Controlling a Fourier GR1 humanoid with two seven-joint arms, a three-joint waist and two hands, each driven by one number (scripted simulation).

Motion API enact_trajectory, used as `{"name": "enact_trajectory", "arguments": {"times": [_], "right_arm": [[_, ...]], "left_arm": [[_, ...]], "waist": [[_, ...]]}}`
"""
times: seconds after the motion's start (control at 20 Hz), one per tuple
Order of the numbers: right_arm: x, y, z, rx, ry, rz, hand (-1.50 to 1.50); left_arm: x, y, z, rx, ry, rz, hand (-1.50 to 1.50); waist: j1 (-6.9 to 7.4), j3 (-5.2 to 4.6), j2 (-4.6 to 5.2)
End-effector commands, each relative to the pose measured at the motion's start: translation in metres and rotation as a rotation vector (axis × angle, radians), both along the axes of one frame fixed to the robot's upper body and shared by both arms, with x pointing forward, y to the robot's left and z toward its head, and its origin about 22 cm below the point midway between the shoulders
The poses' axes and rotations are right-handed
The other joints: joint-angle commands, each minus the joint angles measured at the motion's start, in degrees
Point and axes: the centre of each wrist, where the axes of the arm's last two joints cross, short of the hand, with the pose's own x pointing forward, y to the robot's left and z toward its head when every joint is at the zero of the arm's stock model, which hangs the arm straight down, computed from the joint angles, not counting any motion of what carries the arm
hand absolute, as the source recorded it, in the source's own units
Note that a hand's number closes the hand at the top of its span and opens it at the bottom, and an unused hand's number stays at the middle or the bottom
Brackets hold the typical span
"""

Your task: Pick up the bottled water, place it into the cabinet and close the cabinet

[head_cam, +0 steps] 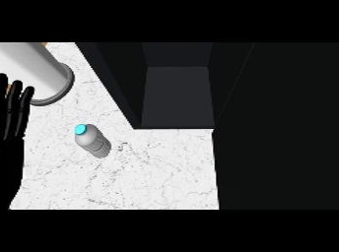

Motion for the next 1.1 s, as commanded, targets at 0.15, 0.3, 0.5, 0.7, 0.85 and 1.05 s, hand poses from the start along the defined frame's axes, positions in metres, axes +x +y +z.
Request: {"name": "enact_trajectory", "arguments": {"times": [0.15, 0.3, 0.5, 0.7, 0.85, 1.05], "right_arm": [[-0.026, -0.002, 0.003, 0.005, -0.009, 0.032, -1.50], [-0.025, 0.023, -0.010, 0.076, 0.091, 0.251, -1.50], [-0.049, 0.023, 0.008, 0.089, 0.111, 0.291, -1.50], [-0.064, 0.028, 0.038, 0.057, 0.108, 0.312, -1.50], [-0.084, 0.018, 0.056, 0.044, 0.121, 0.326, -1.50], [-0.102, 0.037, 0.050, 0.088, 0.117, 0.288, -1.50]], "left_arm": [[0.001, 0.012, -0.002, 0.060, 0.060, 0.112, -1.50], [0.009, -0.005, -0.018, -0.230, 0.211, 0.090, -1.50], [-0.014, -0.020, 0.008, -0.277, 0.223, 0.080, -1.50], [-0.029, -0.028, 0.026, -0.295, 0.232, 0.077, -1.50], [-0.038, -0.032, 0.041, -0.295, 0.221, 0.104, -1.50], [-0.041, -0.039, 0.050, -0.288, 0.249, 0.120, -1.50]], "waist": [[-0.24, -1.01, 0.13], [-0.02, -1.09, 0.35], [-0.10, -0.99, -0.08], [0.11, -1.02, 0.07], [-0.01, -1.00, 0.07], [-0.35, -1.00, 0.04]]}}
